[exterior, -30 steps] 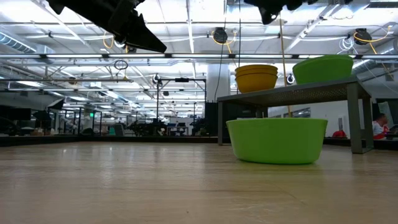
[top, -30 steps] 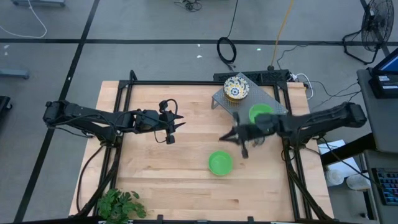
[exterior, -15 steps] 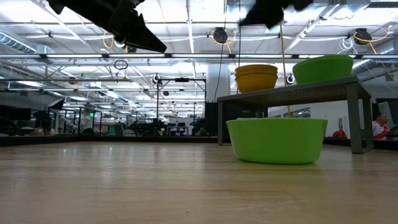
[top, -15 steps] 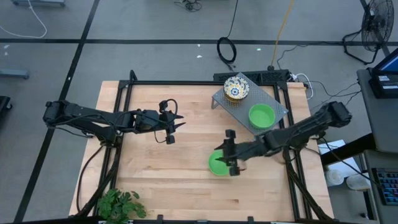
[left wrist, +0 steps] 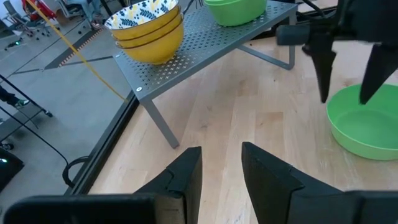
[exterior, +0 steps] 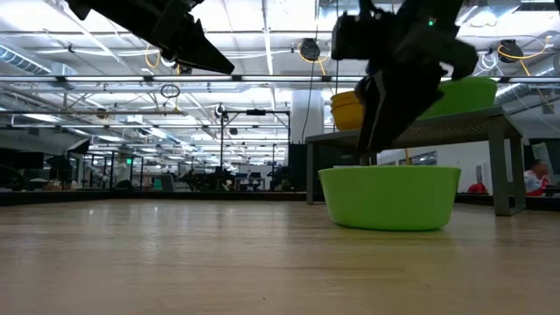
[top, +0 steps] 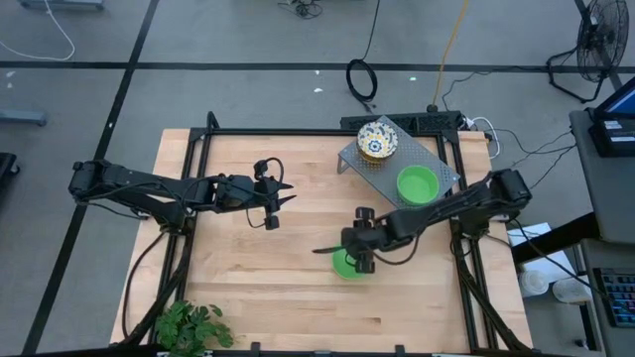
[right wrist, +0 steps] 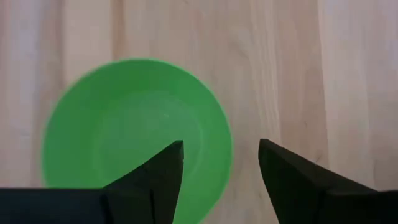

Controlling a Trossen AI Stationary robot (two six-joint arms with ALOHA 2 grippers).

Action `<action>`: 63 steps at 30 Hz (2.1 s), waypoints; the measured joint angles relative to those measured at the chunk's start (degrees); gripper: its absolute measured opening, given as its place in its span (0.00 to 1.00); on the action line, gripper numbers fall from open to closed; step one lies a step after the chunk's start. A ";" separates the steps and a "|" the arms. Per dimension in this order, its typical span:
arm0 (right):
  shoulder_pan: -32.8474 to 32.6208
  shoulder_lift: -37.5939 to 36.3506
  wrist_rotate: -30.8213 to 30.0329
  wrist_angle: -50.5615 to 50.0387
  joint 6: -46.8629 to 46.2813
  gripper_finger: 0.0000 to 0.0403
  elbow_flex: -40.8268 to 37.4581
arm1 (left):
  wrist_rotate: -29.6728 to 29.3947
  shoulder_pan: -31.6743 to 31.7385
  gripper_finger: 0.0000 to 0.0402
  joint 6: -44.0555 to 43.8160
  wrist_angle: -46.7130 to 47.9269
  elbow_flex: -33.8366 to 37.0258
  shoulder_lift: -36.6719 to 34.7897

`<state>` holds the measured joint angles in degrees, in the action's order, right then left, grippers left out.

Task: Pick & Place Mini bowls
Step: Stack the green bowl on the stacked green bowl on the shelf

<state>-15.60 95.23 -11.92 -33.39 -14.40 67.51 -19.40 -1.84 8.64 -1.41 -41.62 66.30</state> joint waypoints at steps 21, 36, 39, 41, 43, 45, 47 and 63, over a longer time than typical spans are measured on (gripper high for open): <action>1.01 1.15 0.18 8.89 -4.39 0.41 -9.27 | 0.02 0.00 0.29 -0.20 0.04 0.02 0.02; 1.03 0.87 0.24 6.75 -11.09 0.35 -9.29 | 0.04 0.01 0.29 -0.17 0.42 0.02 0.00; 1.03 0.87 0.28 6.24 -11.09 0.33 -9.29 | 0.02 0.00 0.29 -0.15 0.42 0.02 0.00; 1.03 0.87 0.40 6.09 -10.98 0.31 -9.29 | 0.03 0.01 0.29 -0.15 0.42 0.02 0.01; 1.03 0.87 0.64 6.13 -10.34 0.29 -9.29 | 0.03 0.00 0.29 -0.15 0.42 0.02 0.01; 1.03 0.87 1.71 6.13 -10.00 0.27 -9.29 | 0.04 0.00 0.29 -0.15 0.42 0.00 0.02; 1.03 0.87 1.76 6.15 -9.87 0.24 -9.29 | 0.02 0.02 0.29 -0.15 0.42 0.02 0.00; 1.03 0.87 1.73 8.77 -5.47 0.06 -9.29 | 0.04 0.01 0.29 -0.13 0.39 0.02 0.00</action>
<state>-14.57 96.09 -10.19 -24.62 -19.87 58.22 -19.36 -1.84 8.51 -1.02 -41.60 66.30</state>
